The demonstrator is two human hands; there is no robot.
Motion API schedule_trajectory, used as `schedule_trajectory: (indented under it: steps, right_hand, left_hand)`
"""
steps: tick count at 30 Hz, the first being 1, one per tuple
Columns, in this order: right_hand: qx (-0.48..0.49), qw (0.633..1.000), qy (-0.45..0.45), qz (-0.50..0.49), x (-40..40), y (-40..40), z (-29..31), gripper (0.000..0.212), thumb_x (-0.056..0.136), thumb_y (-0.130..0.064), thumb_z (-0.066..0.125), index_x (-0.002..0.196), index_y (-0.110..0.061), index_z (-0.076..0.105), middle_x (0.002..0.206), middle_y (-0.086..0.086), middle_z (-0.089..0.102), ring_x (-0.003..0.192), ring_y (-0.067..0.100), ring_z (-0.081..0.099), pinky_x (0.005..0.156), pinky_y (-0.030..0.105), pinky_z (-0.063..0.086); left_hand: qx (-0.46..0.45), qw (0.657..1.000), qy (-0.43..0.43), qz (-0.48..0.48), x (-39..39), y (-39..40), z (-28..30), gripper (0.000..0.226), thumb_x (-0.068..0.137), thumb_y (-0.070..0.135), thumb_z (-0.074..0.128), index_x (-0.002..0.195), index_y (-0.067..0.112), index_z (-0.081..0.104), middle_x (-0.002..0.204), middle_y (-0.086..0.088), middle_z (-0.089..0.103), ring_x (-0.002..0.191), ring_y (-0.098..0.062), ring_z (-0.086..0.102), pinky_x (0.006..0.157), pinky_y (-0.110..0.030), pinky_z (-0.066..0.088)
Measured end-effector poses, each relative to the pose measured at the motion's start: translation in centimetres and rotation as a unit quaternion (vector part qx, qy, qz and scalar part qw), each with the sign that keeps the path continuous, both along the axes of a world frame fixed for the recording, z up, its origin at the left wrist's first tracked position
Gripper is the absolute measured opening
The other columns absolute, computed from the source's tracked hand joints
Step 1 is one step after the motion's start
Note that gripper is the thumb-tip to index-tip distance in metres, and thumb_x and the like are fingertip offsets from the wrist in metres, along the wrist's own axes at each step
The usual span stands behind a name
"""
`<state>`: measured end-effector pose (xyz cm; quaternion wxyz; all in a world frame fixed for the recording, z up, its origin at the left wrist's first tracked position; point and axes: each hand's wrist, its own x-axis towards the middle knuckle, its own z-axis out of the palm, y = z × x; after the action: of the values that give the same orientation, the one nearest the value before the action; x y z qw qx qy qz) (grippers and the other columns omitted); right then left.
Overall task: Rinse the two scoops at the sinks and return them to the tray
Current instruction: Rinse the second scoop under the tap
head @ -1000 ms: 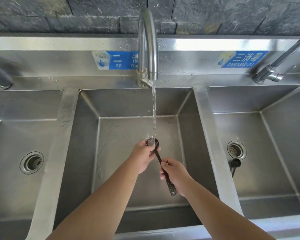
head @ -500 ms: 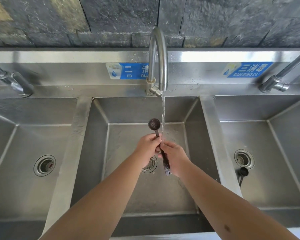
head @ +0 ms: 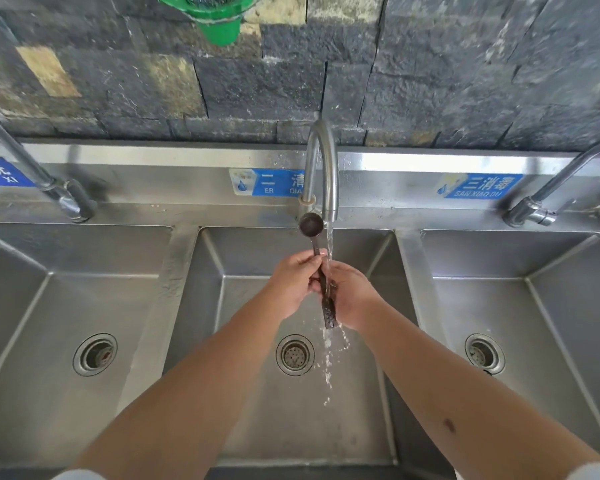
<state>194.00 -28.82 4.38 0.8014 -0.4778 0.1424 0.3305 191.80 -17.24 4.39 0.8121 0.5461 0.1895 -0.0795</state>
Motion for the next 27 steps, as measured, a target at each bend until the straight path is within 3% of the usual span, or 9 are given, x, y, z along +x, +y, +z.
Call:
schedule_trajectory:
  steps: [7, 11, 14, 17, 22, 27]
  right_hand:
    - [0.032, 0.998, 0.008, 0.054, -0.4, -0.2, 0.7, 0.022, 0.097, 0.002, 0.046, 0.101, -0.005, 0.067, 0.083, 0.016, 0.069, 0.066, 0.027, 0.066, 0.06, 0.032, 0.056]
    - [-0.002, 0.997, 0.046, 0.06, -2.8, -0.9, -0.9, 0.026, 0.1, 0.0, 0.041, 0.109, -0.007, 0.064, 0.08, 0.014, 0.067, 0.058, 0.021, 0.06, 0.052, 0.03, 0.046]
    - [-0.075, 0.996, 0.043, 0.035, -5.5, -1.8, -2.2, 0.031, 0.094, 0.008, 0.048, 0.118, -0.002, 0.064, 0.072, 0.013, 0.067, 0.053, 0.018, 0.056, 0.045, 0.026, 0.047]
    - [-0.189, 0.981, 0.036, 0.025, -8.2, -3.0, -3.0, 0.026, 0.088, 0.01, 0.059, 0.108, -0.005, 0.066, 0.074, 0.015, 0.069, 0.055, 0.019, 0.06, 0.051, 0.028, 0.051]
    - [-0.277, 0.96, 0.028, 0.029, -11.7, -5.1, -4.4, 0.018, 0.089, 0.002, 0.062, 0.098, -0.012, 0.069, 0.078, 0.017, 0.075, 0.064, 0.023, 0.064, 0.069, 0.037, 0.056]
    - [-0.254, 0.966, 0.047, 0.007, -13.8, -6.3, -5.0, 0.024, 0.089, 0.007, 0.057, 0.101, -0.009, 0.069, 0.073, 0.014, 0.072, 0.064, 0.025, 0.063, 0.066, 0.038, 0.054]
  left_hand:
    - [0.01, 0.999, 0.018, 0.029, -0.1, 0.0, 1.0, 0.026, 0.1, 0.008, 0.045, 0.12, 0.002, 0.06, 0.07, -0.005, 0.065, 0.047, -0.012, 0.06, 0.039, -0.02, 0.044]
    - [-0.015, 0.997, 0.068, 0.042, -2.2, -0.7, -0.8, 0.02, 0.098, 0.007, 0.048, 0.107, 0.009, 0.065, 0.075, -0.007, 0.065, 0.045, -0.011, 0.059, 0.038, -0.021, 0.043]
    - [-0.016, 0.995, 0.094, 0.034, -4.1, -1.0, -3.0, 0.012, 0.096, 0.01, 0.054, 0.091, 0.009, 0.065, 0.08, -0.011, 0.066, 0.058, -0.018, 0.059, 0.044, -0.024, 0.04]
    - [0.012, 0.992, 0.123, 0.008, -5.5, -1.9, -4.6, 0.01, 0.092, 0.007, 0.057, 0.088, 0.008, 0.066, 0.091, -0.015, 0.07, 0.073, -0.026, 0.06, 0.048, -0.026, 0.038]
    - [0.061, 0.983, 0.174, -0.018, -7.6, -3.7, -5.6, 0.012, 0.091, 0.001, 0.055, 0.092, 0.006, 0.066, 0.089, -0.005, 0.075, 0.063, -0.016, 0.064, 0.045, -0.022, 0.034]
    - [0.037, 0.977, 0.209, -0.036, -9.3, -4.4, -6.4, 0.017, 0.092, 0.002, 0.055, 0.106, 0.001, 0.065, 0.087, -0.003, 0.076, 0.056, -0.006, 0.065, 0.053, -0.024, 0.036]
